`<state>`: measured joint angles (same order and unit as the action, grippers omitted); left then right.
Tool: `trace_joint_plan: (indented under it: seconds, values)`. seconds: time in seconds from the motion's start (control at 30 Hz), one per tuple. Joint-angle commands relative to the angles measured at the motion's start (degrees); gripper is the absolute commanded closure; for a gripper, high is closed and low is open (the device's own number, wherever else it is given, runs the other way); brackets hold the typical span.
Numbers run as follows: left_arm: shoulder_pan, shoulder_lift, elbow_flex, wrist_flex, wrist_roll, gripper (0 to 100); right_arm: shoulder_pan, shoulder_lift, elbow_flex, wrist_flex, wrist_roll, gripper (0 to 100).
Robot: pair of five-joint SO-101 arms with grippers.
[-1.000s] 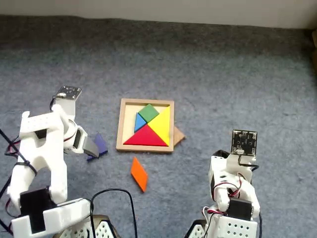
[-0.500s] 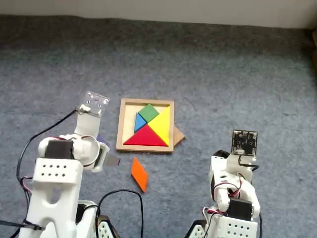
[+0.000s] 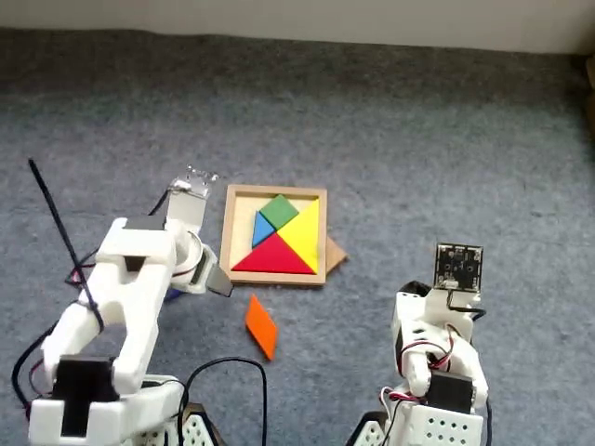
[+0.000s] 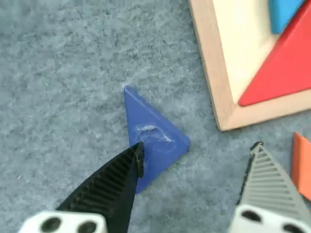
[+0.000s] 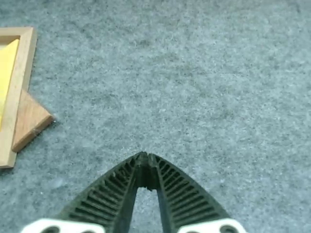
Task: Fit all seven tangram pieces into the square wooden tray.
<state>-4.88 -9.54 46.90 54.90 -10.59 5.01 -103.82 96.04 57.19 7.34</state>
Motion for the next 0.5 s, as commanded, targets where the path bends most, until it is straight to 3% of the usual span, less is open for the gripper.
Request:
trace_joint_plan:
  seconds: [0.0, 0.2, 0.47]
  values:
    - [-1.54, 9.01, -10.15, 0.35, 0.53, 67, 0.66, -0.22, 8.22, -0.22, -0.09, 97.4]
    - [-5.49, 16.84, -18.95, 6.33, 0.26, 67, 0.75, -0.22, 8.22, -0.22, -0.09, 97.4]
    - [-6.64, 17.71, -19.65, 7.91, 0.26, 72, 0.75, -0.22, 8.22, -0.22, -0.09, 97.4]
